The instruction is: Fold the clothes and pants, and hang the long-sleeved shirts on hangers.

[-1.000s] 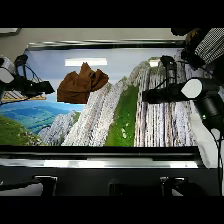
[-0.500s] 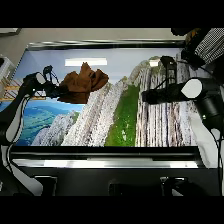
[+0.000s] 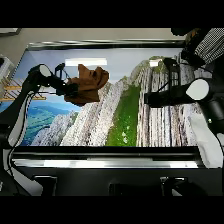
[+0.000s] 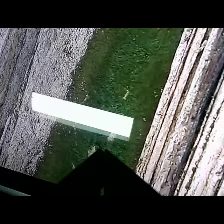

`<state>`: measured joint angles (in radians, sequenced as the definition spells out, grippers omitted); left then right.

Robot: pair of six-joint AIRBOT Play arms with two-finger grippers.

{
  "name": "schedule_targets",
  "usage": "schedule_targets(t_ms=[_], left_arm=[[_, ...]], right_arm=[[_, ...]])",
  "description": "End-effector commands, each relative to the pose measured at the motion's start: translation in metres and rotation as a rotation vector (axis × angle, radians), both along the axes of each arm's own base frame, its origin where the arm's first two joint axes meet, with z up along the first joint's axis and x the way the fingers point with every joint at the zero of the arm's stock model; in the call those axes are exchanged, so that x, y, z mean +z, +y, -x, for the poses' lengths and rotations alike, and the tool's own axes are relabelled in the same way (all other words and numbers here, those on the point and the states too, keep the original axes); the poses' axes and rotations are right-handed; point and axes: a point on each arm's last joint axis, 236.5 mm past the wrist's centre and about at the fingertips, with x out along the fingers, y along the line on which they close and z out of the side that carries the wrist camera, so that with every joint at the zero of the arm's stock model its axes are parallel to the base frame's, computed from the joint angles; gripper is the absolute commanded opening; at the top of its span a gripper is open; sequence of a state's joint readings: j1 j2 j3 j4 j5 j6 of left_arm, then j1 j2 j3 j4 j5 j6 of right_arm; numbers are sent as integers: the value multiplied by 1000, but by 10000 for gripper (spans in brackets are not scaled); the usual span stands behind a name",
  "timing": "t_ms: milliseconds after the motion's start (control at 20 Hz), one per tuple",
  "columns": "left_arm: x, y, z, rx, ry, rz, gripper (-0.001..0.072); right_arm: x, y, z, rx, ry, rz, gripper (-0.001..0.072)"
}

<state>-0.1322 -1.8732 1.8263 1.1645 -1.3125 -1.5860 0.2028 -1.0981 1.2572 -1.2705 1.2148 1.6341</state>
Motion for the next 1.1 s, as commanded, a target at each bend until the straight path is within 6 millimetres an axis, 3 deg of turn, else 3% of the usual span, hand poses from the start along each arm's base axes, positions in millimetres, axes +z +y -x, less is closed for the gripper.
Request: schedule_targets(t_ms=[0,100,200,300,400,450,500,550,600,700,850,950,1050], left_arm=[[51,-105,55,-145,31,143,14],[48,-170,96,-232,78,162,14],[33,-223,134,-295,116,161,14],[11,-267,164,-363,125,157,14],[-14,-293,189,-387,163,145,21],[-20,-297,195,-393,182,144,94],[-20,-297,195,-392,184,148,270],[-14,-292,189,-389,174,153,424],[-4,-280,179,-391,156,156,491],[22,-242,155,-372,135,153,511],[64,-161,114,-263,76,100,511],[95,-105,88,-163,5,73,511],[122,-57,66,-58,-62,75,511]], right_arm=[[27,-12,23,31,-59,48,30],[43,-29,36,26,-110,107,30],[55,-50,49,5,-145,177,30],[64,-66,58,-17,-170,234,30],[67,-77,63,-30,-175,271,30],[66,-79,63,-32,-175,282,30],[64,-79,59,-33,-183,284,36],[58,-78,55,-57,-181,269,94],[49,-78,49,-126,-158,228,131],[27,-71,37,-239,-62,154,253],[5,-64,-5,-324,10,94,257],[-15,-48,-29,-357,135,-141,283],[-38,-50,-50,-339,223,-320,290]])
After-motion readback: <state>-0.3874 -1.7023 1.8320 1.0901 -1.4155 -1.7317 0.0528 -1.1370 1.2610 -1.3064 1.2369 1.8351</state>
